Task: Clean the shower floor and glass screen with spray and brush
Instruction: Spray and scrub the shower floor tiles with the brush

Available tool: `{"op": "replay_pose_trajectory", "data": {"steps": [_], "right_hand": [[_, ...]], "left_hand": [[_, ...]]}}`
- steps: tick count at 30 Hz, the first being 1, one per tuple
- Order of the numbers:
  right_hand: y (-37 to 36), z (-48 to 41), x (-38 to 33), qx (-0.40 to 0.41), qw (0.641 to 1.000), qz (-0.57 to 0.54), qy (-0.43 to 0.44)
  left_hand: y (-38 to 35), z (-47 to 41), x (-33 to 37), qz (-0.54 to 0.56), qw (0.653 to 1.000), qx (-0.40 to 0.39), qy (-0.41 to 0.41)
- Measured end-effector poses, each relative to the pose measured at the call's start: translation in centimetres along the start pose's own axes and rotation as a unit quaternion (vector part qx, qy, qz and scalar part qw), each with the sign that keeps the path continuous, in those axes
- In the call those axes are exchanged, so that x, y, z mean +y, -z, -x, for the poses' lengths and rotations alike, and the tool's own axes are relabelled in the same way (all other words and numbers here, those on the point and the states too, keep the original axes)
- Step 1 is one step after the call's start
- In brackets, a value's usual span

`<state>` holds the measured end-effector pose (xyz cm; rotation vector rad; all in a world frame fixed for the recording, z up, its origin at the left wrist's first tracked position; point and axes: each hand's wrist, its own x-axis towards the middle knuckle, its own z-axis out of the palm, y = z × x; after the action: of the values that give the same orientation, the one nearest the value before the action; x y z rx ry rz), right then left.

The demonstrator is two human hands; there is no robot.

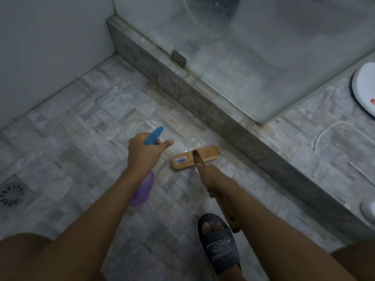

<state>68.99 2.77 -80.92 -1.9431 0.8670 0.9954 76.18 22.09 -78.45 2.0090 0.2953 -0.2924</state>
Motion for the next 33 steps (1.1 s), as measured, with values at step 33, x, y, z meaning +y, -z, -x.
{"op": "replay_pose_trajectory", "data": {"steps": [33], "right_hand": [[-2.8,-2.6,-8.9,-0.010,0.969,0.220,0.113]], "left_hand": [[5.9,-0.2,-6.2,-0.113,0.988,0.062,0.084]]}}
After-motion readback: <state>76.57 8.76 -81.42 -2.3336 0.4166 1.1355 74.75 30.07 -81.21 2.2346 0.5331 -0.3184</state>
